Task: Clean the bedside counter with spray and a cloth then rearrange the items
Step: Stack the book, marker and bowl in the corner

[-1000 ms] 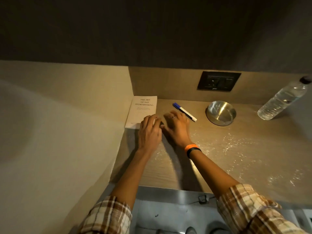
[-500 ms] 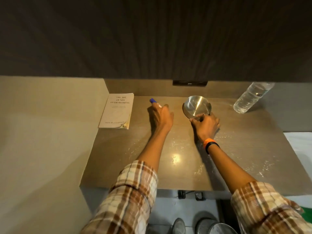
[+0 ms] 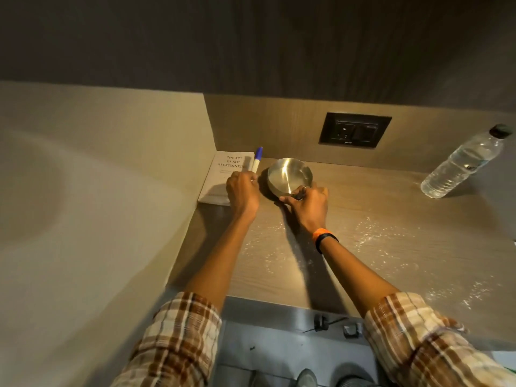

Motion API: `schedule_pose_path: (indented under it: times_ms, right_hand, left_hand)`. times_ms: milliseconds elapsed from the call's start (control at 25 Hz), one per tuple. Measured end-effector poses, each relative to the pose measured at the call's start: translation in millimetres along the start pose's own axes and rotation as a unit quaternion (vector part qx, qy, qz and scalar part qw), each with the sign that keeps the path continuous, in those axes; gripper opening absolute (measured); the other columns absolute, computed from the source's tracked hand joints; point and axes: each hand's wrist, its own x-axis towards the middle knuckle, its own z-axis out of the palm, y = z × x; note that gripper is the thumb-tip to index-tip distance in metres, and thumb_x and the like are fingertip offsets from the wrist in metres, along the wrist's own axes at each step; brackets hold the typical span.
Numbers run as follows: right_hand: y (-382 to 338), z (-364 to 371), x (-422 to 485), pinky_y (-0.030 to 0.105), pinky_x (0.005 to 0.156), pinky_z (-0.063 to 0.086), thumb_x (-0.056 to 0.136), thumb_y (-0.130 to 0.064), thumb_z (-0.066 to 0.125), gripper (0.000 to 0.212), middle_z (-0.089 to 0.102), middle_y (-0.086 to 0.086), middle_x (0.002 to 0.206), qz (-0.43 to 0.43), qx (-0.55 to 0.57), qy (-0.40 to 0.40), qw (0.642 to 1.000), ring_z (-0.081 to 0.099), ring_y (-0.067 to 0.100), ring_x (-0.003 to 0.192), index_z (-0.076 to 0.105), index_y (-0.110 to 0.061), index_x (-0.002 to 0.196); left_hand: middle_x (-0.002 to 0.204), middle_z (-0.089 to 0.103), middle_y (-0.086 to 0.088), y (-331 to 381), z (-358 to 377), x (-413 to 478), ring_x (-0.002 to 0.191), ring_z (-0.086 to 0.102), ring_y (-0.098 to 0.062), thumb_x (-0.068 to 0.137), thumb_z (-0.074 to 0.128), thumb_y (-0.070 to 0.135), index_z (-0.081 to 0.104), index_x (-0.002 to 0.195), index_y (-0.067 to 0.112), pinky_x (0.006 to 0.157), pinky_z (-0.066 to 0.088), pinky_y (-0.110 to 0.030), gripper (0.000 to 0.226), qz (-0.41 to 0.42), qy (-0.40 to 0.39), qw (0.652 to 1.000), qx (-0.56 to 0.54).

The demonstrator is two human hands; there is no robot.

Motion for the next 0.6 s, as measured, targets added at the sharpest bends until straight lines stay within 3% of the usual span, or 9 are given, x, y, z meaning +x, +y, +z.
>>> schedule_pose_path:
  times_ms: [80,320,400,480,600]
  right_hand:
    - [-24.1,21.5,-0.2,0.037,0.087,0.047,0.078,-0.043,0.084,0.037,0.067,0.011,0.115,-0.024,0.007,-0.026,0.999,0.048,0.03,0.111,0.072,-0.012,0.095]
    - [-73.8,73.5,13.1,0.035,0.09,0.041,0.098,-0.028,0.065,0.024,0.058,0.013,0.135,-0.059,-0.082,-0.077,0.992,0.049,0.037,0.117,0.073,-0.01,0.11]
    - [-84.3,83.0,17.1,0.036,0.092,0.044,0.099,-0.021,0.061,0.024,0.059,0.015,0.135,-0.046,-0.069,-0.065,0.994,0.055,0.038,0.116,0.072,-0.006,0.114]
    - [-93.6,89.6,19.6,0.034,0.082,0.048,0.099,-0.018,0.061,0.023,0.065,0.018,0.125,-0.033,-0.045,-0.054,0.997,0.063,0.037,0.108,0.071,-0.003,0.114]
    - [-106.1,96.7,25.9,0.032,0.073,0.044,0.099,-0.015,0.059,0.021,0.072,0.02,0.113,-0.018,-0.04,-0.046,0.998,0.067,0.038,0.101,0.071,-0.001,0.108]
  left_hand:
    - [0.123,0.067,-0.015,-25.4,-17.2,11.5,0.116,0.061,-0.028,0.095,0.064,0.013,0.071,0.118,0.008,0.094,0.049,-0.033,0.024,-0.012,0.003,0.999,0.045]
    - [0.115,0.07,-0.011,-74.2,-26.4,35.6,0.11,0.063,-0.025,0.099,0.058,0.007,0.069,0.114,0.009,0.097,0.052,-0.036,0.019,0.02,-0.025,0.981,0.192]
    - [0.12,0.068,-0.013,-78.9,-23.1,41.2,0.115,0.06,-0.027,0.099,0.056,0.006,0.067,0.118,0.006,0.098,0.051,-0.038,0.022,0.033,-0.008,0.987,0.16]
    - [0.127,0.065,-0.014,-81.9,-23.3,44.1,0.12,0.056,-0.029,0.1,0.055,0.01,0.065,0.122,0.005,0.1,0.05,-0.039,0.024,0.05,0.001,0.991,0.124]
    - [0.129,0.064,-0.014,-85.9,-22.9,45.5,0.122,0.058,-0.03,0.091,0.069,0.011,0.062,0.125,0.004,0.102,0.05,-0.041,0.035,0.065,-0.02,0.996,0.066]
